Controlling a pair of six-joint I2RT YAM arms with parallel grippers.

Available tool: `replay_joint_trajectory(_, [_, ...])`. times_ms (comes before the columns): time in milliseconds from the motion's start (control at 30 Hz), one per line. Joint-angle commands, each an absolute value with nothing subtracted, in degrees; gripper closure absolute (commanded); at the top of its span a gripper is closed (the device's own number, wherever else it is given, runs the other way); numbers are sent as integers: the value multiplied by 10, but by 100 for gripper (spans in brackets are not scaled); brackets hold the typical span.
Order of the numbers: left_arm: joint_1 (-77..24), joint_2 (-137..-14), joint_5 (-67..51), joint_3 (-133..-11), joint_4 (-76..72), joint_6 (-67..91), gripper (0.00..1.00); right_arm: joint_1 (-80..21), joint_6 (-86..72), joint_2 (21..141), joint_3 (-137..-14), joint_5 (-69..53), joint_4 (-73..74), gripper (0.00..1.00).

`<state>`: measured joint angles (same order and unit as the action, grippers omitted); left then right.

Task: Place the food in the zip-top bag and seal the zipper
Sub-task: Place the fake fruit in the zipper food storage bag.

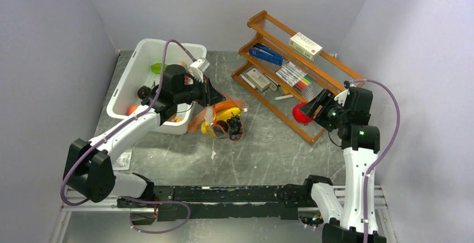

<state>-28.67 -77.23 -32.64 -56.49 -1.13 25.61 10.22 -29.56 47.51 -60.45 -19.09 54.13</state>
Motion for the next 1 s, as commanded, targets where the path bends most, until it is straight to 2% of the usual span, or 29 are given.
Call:
replay_joint_trajectory(0, [-274, -769, -334, -578, -32, 246, 93, 85, -284, 468, -641, -237, 506, 70])
replay_joint_trajectory(233, [-272, -790, -337, -599, -7, 231, 93, 42, -306, 489, -642, -257, 453, 70])
replay_joint_trajectory(400, [-271, -800, -347, -601, -6, 223, 93, -34, -343, 495, -639, -227, 408, 70])
replay_joint_trajectory(567, [-270, -797, -337, -599, 1, 216, 93, -226, -420, 527, -597, -123, 329, 69])
replay_joint_trajectory(733, [-270, -800, -349, -600, -4, 218, 93, -435, -452, 587, -635, 37, 286, 68])
replay_joint_trajectory(833, [-269, -802, -358, -601, -6, 221, 93, -504, -454, 623, -648, 95, 270, 68])
replay_joint_trajectory(967, [-269, -794, -364, -598, 1, 216, 93, -538, -457, 661, -643, 142, 253, 66])
